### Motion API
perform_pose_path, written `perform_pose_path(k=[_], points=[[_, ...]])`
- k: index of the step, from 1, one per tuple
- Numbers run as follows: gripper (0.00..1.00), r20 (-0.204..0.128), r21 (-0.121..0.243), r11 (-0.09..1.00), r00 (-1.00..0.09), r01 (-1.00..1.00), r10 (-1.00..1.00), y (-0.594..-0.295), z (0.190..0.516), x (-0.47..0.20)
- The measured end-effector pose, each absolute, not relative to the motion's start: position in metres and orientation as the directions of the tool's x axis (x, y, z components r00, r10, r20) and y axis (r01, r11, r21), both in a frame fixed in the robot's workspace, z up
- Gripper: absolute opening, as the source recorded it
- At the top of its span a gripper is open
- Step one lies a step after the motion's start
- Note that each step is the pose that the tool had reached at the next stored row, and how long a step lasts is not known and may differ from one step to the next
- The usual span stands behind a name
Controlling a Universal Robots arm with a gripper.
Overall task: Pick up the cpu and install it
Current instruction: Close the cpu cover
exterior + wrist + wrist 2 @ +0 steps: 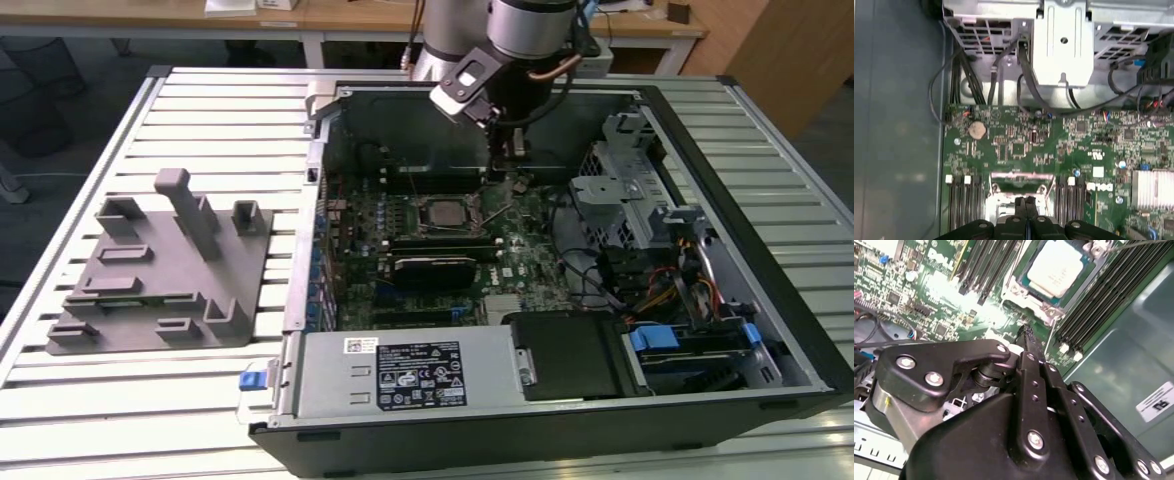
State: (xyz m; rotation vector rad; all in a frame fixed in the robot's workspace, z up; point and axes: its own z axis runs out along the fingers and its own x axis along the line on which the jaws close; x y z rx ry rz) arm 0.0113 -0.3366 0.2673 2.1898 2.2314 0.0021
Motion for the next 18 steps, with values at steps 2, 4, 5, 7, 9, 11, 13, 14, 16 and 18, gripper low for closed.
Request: perform_pose_path(k=[2,4,5,7,9,11,13,14,16,18], points=[[0.11,-0.01,0.011,0.019,-0.019,1.0,1.0,-0.337,0.267,0.015],[0.11,-0.01,0.011,0.019,-0.019,1.0,1.0,-0.337,0.267,0.018],[0.11,-0.01,0.011,0.019,-0.019,1.0,1.0,-0.337,0.267,0.02],[0.11,-0.01,0.01,0.019,-0.019,1.0,1.0,-0.337,0.266,0.023],[0.11,-0.01,0.01,0.019,-0.019,1.0,1.0,-0.336,0.266,0.027],[0.11,-0.01,0.009,0.019,-0.019,1.0,1.0,-0.336,0.266,0.03],[0.11,-0.01,0.009,0.019,-0.019,1.0,1.0,-0.336,0.266,0.034],[0.11,-0.01,0.009,0.019,-0.019,1.0,1.0,-0.336,0.265,0.035],[0.11,-0.01,0.009,0.019,-0.019,1.0,1.0,-0.336,0.265,0.038],[0.11,-0.01,0.009,0.019,-0.019,1.0,1.0,-0.336,0.264,0.041]])
